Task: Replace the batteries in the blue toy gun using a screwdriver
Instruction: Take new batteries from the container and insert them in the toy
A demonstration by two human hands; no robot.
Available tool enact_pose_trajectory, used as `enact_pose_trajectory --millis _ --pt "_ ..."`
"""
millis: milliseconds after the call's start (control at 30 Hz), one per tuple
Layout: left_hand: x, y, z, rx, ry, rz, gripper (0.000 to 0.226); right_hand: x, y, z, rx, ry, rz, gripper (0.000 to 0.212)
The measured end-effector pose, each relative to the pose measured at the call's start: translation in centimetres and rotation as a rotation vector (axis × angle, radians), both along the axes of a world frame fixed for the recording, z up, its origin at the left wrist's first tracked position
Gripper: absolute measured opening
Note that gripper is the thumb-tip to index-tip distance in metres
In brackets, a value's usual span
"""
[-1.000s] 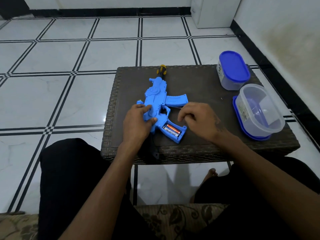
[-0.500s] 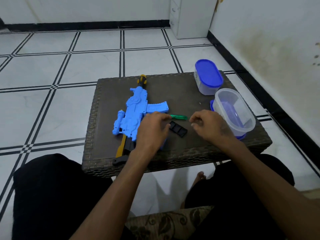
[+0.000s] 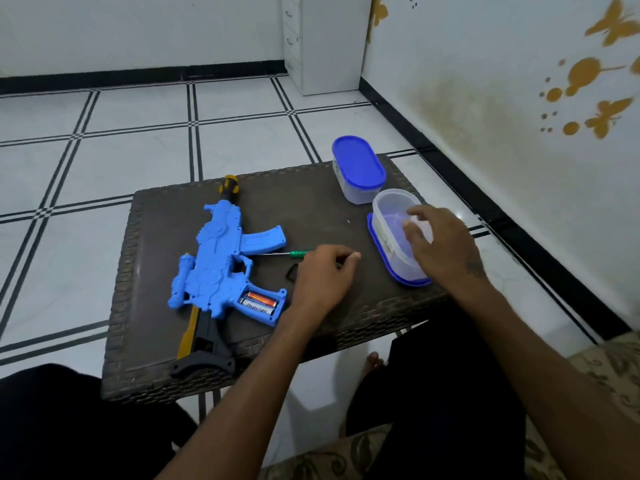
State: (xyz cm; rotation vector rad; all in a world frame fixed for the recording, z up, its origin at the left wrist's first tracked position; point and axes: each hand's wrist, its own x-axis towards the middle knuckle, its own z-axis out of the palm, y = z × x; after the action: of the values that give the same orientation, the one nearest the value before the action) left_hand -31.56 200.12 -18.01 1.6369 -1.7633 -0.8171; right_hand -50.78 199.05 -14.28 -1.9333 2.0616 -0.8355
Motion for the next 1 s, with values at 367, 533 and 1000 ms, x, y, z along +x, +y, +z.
enact_pose_trajectory --millis 367,533,1000 --pt "-7.6 -4.3 0.8 0.414 0.393 0.133 0.042 -4.6 -1.5 -0.5 0.412 -0.477 -0.21 0.044" --pt "-6.1 -4.2 0.8 0.377 0.397 0.169 0.031 -4.8 -1.7 -1.5 0.384 -0.571 -0.246 0.051" --pt "0.3 -1.3 0.7 0.255 0.145 0.158 0.02 -3.6 -2.5 -2.8 0.492 -0.22 -0.11 0.046"
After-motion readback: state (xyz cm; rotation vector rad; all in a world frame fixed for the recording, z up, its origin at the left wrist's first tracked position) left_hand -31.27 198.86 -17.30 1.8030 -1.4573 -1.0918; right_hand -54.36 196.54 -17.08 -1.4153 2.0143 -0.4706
